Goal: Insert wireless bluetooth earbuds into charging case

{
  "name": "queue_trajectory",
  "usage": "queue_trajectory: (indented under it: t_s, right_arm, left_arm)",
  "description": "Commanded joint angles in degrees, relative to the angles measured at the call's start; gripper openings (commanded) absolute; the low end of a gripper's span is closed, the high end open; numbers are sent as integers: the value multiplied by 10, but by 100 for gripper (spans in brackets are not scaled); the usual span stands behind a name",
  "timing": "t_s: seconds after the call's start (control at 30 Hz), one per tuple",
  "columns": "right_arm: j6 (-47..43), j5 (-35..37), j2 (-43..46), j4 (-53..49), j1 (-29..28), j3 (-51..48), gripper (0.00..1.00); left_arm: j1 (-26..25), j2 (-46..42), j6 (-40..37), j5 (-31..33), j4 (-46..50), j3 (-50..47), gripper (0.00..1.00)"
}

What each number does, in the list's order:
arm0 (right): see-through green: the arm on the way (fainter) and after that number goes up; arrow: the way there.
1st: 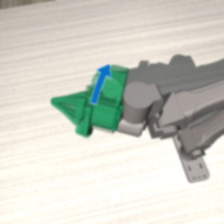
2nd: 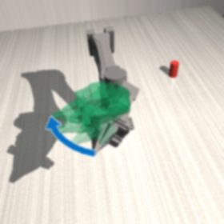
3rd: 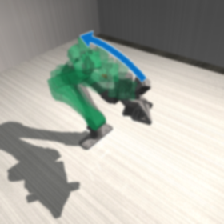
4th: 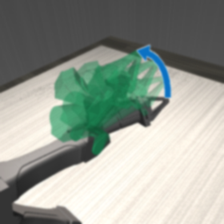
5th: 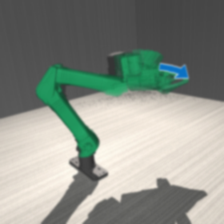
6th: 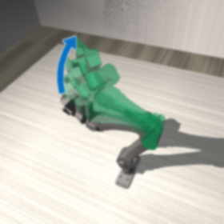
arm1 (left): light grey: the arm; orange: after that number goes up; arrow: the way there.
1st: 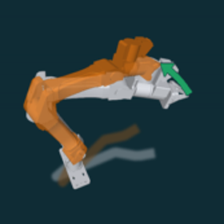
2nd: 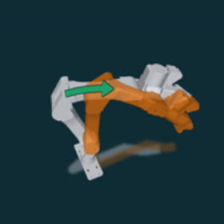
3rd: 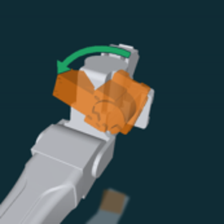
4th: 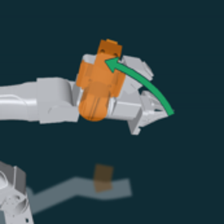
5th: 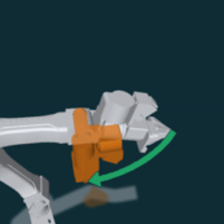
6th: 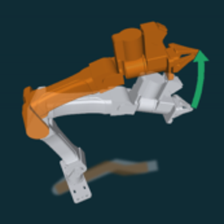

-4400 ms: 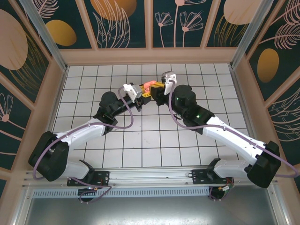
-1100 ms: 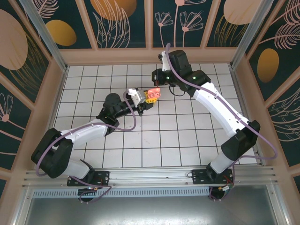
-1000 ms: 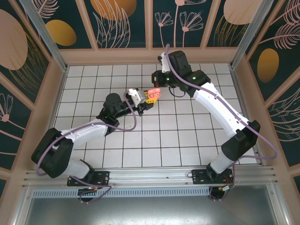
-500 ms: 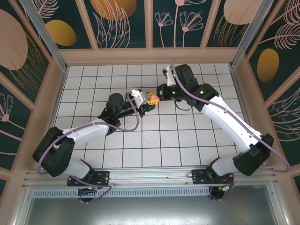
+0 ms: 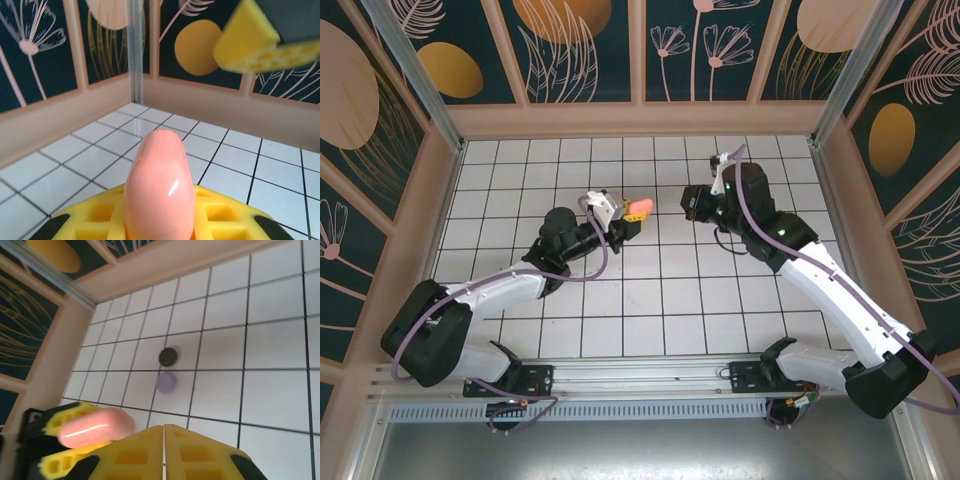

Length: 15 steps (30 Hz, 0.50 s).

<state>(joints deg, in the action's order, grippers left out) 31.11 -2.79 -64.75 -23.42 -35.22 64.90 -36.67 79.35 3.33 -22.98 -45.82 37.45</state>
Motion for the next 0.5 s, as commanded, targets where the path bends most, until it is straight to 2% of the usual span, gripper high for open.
queue_trajectory:
  t_s: [0.0, 0.2, 0.47]
  right_arm:
    - [30, 29, 33, 56, 0, -58, 12]
    - [36, 68, 74, 72, 0, -143, 13]
    - [34, 89, 106, 82, 1, -200, 13]
  left_arm:
    - [1, -23, 54, 44, 39, -20, 0]
    - [4, -43, 120, 111, 118, -52, 0]
    - [34, -34, 185, 82, 182, -70, 0]
